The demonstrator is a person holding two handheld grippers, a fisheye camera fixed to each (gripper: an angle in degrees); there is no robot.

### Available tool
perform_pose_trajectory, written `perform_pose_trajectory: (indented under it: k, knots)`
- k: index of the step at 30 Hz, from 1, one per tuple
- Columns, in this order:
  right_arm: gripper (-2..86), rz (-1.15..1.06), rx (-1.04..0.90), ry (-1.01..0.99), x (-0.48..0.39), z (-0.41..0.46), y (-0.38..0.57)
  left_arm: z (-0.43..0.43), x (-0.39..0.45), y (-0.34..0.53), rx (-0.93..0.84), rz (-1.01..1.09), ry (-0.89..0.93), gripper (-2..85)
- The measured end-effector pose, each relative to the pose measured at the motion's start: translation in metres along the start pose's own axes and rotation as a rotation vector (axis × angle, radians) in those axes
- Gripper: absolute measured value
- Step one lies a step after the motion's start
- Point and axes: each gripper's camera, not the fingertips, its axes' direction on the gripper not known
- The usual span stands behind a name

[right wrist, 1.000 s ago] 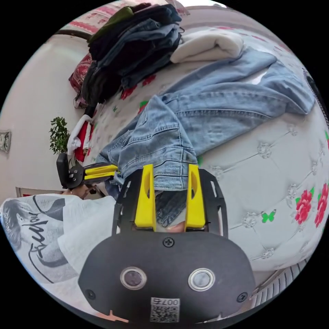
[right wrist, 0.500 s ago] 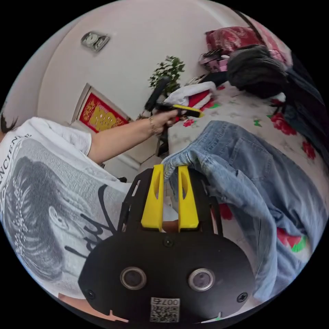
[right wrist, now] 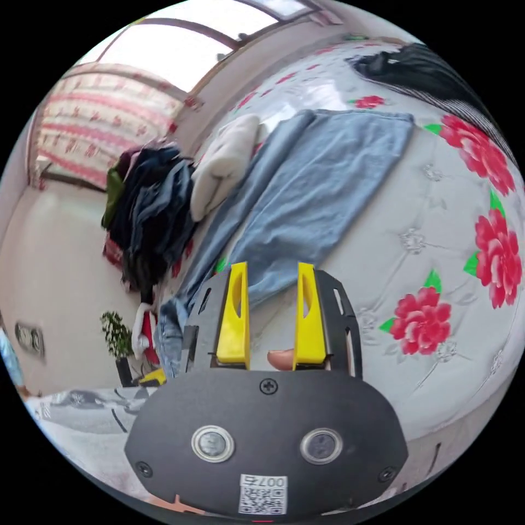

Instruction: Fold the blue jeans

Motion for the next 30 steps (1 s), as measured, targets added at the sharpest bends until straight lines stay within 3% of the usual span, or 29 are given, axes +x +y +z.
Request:
perform_pose_trajectory:
  k: [4, 8, 11, 16, 21, 24, 27, 30]
  knots:
    - [9.4, 0.202, 0.093, 0.046, 0.054, -0.013, -0.047, 0.04, -0.028, -0.049, -0.158, -0.148, 0.031, 10.8]
    - [8.5, 0.268, 0.168, 0.059, 0.074, -0.022, -0.081, 0.032, -0.045, -0.055, -0.102, -0.245, 0.115, 0.4]
    - [6.5, 0.239, 0.125, 0.079, 0.069, -0.012, -0.105, -0.005, -0.054, -0.045, -0.06, -0.238, 0.14, -0.7]
    - [1.3, 0.163, 0.048, 0.093, 0.057, -0.007, -0.116, -0.14, -0.083, 0.004, 0.092, -0.266, 0.09, -0.9]
    - [0.3, 0.022, 0.144, -0.102, 0.037, -0.093, -0.048, -0.238, -0.092, 0.08, 0.114, -0.282, -0.033, -1.0]
    - [1.1, 0.026, 0.127, -0.035, 0.041, -0.13, 0.022, -0.22, -0.104, 0.113, 0.017, -0.347, 0.004, -1.0]
    - [3.7, 0.182, 0.063, 0.025, 0.074, -0.142, 0.069, -0.175, -0.119, 0.126, -0.101, -0.432, -0.02, -1.0]
    - [6.9, 0.339, 0.131, 0.086, 0.106, -0.16, 0.092, -0.148, -0.127, 0.129, -0.155, -0.477, -0.041, -1.0]
